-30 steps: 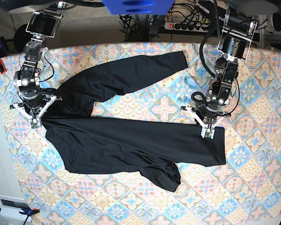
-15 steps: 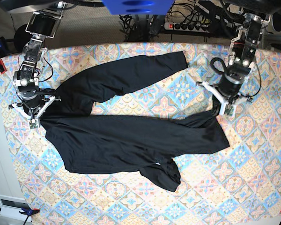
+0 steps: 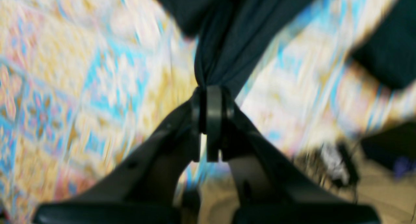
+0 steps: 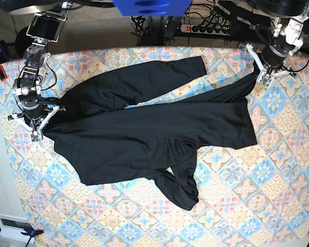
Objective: Layout the t-shirt on the table in an organized manner, then fold the t-shirt properly
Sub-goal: 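Pull the shirt fabric with the left gripper away from the right gripper, then grasp the shirt side with the left gripper and drag it outward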
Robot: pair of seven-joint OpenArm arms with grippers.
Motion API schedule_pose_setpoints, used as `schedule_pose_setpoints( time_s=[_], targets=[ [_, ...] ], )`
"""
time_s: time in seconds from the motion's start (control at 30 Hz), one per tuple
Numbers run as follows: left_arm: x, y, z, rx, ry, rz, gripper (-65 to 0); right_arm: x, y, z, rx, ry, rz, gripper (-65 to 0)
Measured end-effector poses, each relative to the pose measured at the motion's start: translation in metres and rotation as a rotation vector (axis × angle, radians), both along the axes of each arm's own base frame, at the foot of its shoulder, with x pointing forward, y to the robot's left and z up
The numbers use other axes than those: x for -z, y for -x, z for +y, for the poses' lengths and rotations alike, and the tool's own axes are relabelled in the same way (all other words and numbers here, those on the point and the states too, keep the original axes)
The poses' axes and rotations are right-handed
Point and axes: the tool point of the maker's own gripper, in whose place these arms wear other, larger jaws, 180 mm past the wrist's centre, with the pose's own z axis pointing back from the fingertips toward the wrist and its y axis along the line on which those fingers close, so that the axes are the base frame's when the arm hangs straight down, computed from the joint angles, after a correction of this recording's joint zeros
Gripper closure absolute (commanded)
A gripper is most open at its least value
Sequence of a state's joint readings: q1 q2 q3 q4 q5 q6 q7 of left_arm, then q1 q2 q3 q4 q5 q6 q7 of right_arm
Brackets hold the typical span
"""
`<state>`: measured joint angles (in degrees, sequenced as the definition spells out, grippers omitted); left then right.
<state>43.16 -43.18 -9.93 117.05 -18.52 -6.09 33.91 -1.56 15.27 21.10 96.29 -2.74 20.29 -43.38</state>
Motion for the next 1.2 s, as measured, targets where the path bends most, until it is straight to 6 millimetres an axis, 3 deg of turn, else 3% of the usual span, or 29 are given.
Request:
schedule_pose_setpoints(
  time_s=[0.17, 0.3, 0.57, 0.8, 0.87, 0.93, 1.1, 1.2],
  targets=[
    [-0.005, 0.004, 0.035, 0.002, -0.093, 0.018, 0.0, -0.022, -0.020, -0.010, 0.010, 0.027, -0.060, 0.0],
    [0.006, 0.020, 0.053, 0.009, -0.141, 0.097, 0.0, -0.015, -0.005, -0.030, 0.058, 0.125, 0.008, 0.0],
    [0.029, 0.032, 0.059, -0.009, -0.137, 0.162, -2.9, -0.015, -0.007, -0.025, 0.041, 0.121, -0.002, 0.0],
    [0.039, 0.036, 0.063, -0.034, -0.141, 0.190, -11.1, -0.007, -0.015, 0.003, -0.043, 0.123, 0.017, 0.0],
    [0.037, 0.031, 0.064, -0.046, -0.133, 0.181, -13.4, -0.007, -0.015, 0.002, -0.041, 0.125, 0.019, 0.0],
    [0.032, 0.012, 0.069, -0.144, -0.083, 0.109, -15.6, -0.007, -0.014, -0.001, -0.037, 0.135, 0.023, 0.0],
    [0.028, -0.023, 0.108, -0.420, 0.007, 0.079, -21.8, -0.008, -0.014, 0.000, -0.040, 0.134, 0.021, 0.0],
    [0.022, -0.064, 0.096, -0.474, 0.152, 0.041, -24.1, -0.008, -0.015, 0.002, -0.042, 0.128, 0.017, 0.0]
  ],
)
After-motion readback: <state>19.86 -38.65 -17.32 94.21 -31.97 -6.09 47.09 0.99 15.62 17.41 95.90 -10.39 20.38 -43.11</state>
